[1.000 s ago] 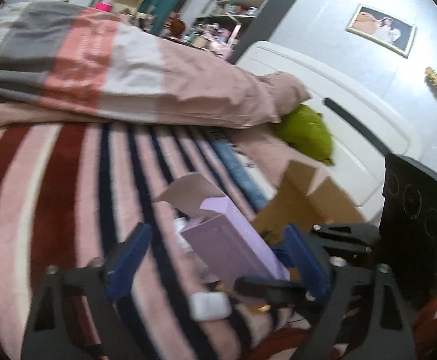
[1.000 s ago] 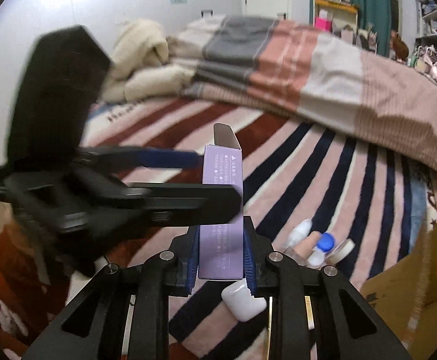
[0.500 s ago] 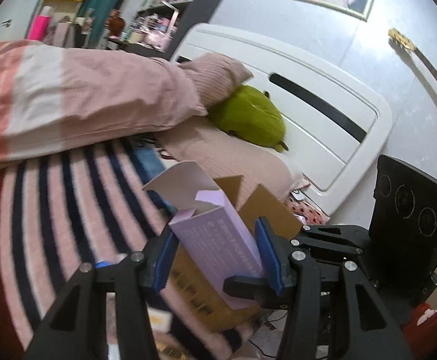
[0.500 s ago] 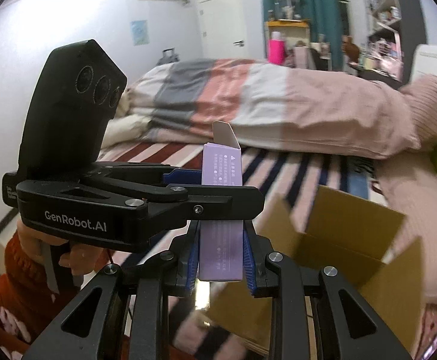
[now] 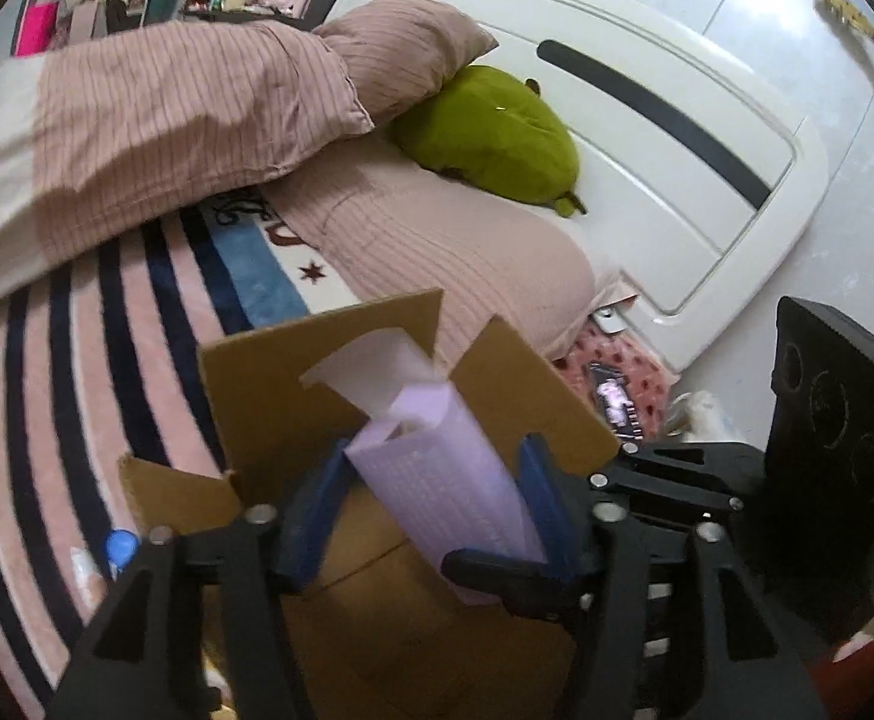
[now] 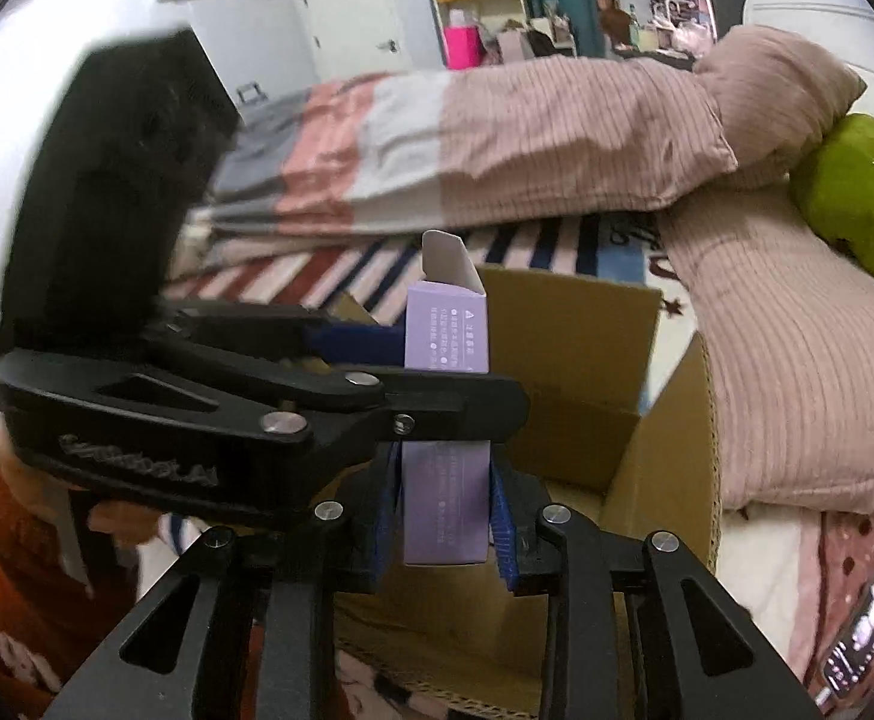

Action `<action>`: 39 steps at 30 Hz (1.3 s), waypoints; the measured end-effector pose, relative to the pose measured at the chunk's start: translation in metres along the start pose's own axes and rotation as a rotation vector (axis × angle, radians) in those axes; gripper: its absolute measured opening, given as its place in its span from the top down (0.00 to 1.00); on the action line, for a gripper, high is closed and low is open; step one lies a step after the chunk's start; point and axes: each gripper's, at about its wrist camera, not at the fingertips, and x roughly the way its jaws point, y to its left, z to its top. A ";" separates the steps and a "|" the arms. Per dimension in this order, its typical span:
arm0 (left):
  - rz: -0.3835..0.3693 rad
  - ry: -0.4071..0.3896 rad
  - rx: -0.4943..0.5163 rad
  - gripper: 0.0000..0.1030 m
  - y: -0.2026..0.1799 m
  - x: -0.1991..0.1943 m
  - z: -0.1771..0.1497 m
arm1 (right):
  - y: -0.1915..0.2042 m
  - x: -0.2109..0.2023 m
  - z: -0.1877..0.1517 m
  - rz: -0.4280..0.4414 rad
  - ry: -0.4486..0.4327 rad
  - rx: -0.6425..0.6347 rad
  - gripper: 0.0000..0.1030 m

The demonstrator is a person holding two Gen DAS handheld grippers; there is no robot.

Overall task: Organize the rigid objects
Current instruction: 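Carry the lavender tube into the cardboard box and open the right gripper, then move the open right gripper back over the remaining items, then grasp the white AirPods case with the right gripper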

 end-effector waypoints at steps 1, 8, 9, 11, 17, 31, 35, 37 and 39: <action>0.011 -0.012 0.006 0.29 0.000 -0.003 -0.001 | 0.001 0.001 -0.001 -0.014 0.000 -0.009 0.65; 0.074 -0.100 0.017 0.25 0.015 -0.052 -0.010 | 0.016 -0.005 0.004 0.009 -0.042 -0.031 0.62; 0.090 -0.119 0.009 0.25 0.022 -0.065 -0.014 | 0.023 -0.008 0.006 0.018 -0.054 -0.047 0.62; 0.116 -0.154 -0.009 0.25 0.035 -0.087 -0.022 | 0.043 -0.013 0.011 0.048 -0.078 -0.085 0.62; 0.276 -0.256 -0.062 0.23 0.082 -0.154 -0.063 | 0.115 -0.007 0.014 0.173 -0.070 -0.210 0.62; 0.426 -0.251 -0.204 0.23 0.176 -0.178 -0.185 | 0.182 0.137 -0.047 0.222 0.355 -0.279 0.62; 0.419 -0.233 -0.233 0.23 0.189 -0.170 -0.197 | 0.162 0.172 -0.061 0.200 0.463 -0.203 0.62; 0.413 -0.233 -0.239 0.23 0.190 -0.169 -0.201 | 0.159 0.185 -0.063 0.207 0.485 -0.177 0.58; 0.413 -0.235 -0.242 0.23 0.192 -0.169 -0.202 | 0.160 0.192 -0.060 0.216 0.475 -0.173 0.50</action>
